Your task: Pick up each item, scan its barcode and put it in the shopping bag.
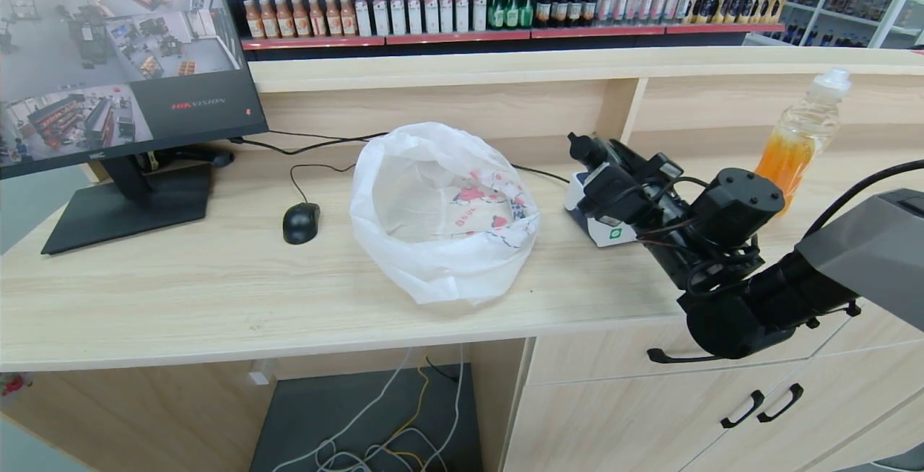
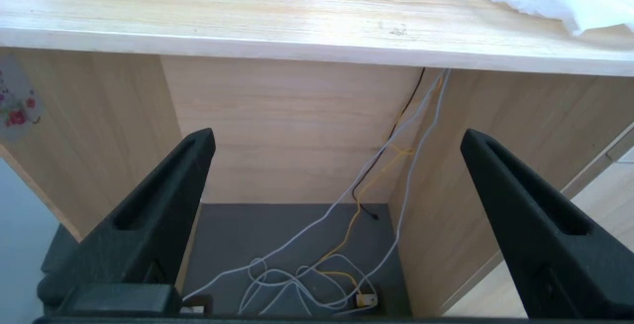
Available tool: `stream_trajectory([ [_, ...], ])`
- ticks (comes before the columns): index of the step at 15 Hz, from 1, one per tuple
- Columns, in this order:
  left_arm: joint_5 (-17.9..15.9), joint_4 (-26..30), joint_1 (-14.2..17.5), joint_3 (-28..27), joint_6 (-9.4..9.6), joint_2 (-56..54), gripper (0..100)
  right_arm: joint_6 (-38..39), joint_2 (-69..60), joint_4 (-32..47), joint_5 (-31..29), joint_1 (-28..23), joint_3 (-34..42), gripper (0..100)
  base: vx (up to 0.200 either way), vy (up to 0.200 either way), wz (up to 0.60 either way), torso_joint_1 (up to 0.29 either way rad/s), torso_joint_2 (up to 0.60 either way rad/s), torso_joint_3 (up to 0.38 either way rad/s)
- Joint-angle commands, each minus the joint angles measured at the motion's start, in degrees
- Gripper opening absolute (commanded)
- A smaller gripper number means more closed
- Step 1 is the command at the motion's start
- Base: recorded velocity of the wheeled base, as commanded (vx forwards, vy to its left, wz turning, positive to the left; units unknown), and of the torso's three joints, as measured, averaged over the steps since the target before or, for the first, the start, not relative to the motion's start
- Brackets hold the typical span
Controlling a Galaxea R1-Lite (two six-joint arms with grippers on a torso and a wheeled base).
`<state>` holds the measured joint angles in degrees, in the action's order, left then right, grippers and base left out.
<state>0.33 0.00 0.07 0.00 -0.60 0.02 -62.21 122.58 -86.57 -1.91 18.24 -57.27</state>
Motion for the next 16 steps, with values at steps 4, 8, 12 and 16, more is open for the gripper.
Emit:
stream_trajectory([
  [4, 0.02, 0.0, 0.01, 0.0, -0.02, -0.02, 100, -0.19, 0.29, -0.71, 1.56, -1.27, 1.11, 0, 0.0, 0.0, 0.0, 0.0, 0.0, 0.0],
  [8, 0.02, 0.0, 0.01, 0.0, -0.02, -0.02, 100, -0.11, 0.38, -1.33, 1.47, -1.19, 1.37, 0, 0.0, 0.0, 0.0, 0.0, 0.0, 0.0],
  [12, 0.02, 0.0, 0.01, 0.0, -0.02, -0.02, 100, -0.11, 0.47, -2.03, 1.21, -0.92, 1.72, 0, 0.0, 0.0, 0.0, 0.0, 0.0, 0.0],
  [16, 0.02, 0.0, 0.01, 0.0, -0.02, -0.02, 100, 1.83, 0.03, -2.03, 1.3, -0.92, 1.02, 0, 0.0, 0.0, 0.0, 0.0, 0.0, 0.0],
])
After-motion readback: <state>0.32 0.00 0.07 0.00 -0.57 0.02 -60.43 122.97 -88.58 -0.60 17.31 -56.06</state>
